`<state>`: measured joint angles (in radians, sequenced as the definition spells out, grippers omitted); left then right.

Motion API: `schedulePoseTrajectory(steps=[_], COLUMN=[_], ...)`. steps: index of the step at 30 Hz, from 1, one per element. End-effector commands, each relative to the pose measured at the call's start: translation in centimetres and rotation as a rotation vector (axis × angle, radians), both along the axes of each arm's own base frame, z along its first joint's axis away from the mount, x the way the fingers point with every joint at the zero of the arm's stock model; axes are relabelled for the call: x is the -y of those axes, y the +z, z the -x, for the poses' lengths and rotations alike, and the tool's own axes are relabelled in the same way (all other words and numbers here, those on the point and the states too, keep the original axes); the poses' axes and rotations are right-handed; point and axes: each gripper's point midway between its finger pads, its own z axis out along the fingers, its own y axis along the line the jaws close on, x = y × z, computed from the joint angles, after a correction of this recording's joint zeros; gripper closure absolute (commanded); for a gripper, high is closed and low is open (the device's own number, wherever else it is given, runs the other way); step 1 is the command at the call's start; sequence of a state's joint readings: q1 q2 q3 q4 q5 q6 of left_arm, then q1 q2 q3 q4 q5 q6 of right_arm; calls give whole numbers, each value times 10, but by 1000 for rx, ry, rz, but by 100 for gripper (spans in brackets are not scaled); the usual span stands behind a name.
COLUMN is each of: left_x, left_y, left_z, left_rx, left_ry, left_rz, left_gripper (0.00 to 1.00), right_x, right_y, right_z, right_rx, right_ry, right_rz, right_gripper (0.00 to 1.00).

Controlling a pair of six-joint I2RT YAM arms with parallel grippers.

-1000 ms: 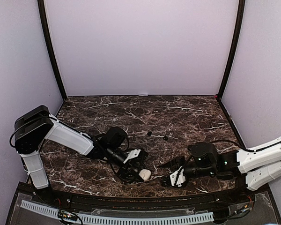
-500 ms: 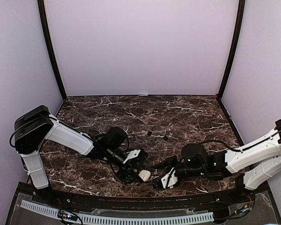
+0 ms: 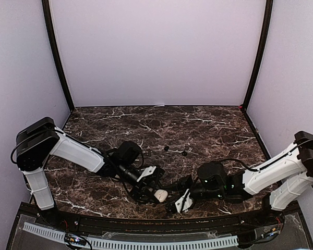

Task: Insert the wireless bluetooth earbuds into the charging case
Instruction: Pass from the left arm to the right

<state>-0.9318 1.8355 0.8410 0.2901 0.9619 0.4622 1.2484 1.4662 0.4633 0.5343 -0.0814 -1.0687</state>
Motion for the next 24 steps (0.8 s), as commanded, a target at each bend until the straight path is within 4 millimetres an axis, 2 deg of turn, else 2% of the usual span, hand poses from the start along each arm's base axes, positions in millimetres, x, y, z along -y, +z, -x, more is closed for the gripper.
schedulePoseTrajectory(steps=[1,11,21,24], left_x=[1,1,0,0], left_y=[17,19,18,20], left_z=[1,2,2,2], left_rx=[1,-1,1,11], left_ry=[-16,-20,-20,-14], left_rz=[48,55,57,65], left_gripper=[51,51,50,42], right_x=[-9,-13,-15,-15], right_y=[8,0,2,5], right_z=[4,6,3,3], right_rx=[30,47,56,56], right_ry=[24,32,21,19], right_rz=[-51,-40,-57,-67], right_gripper=[56,57,75,81])
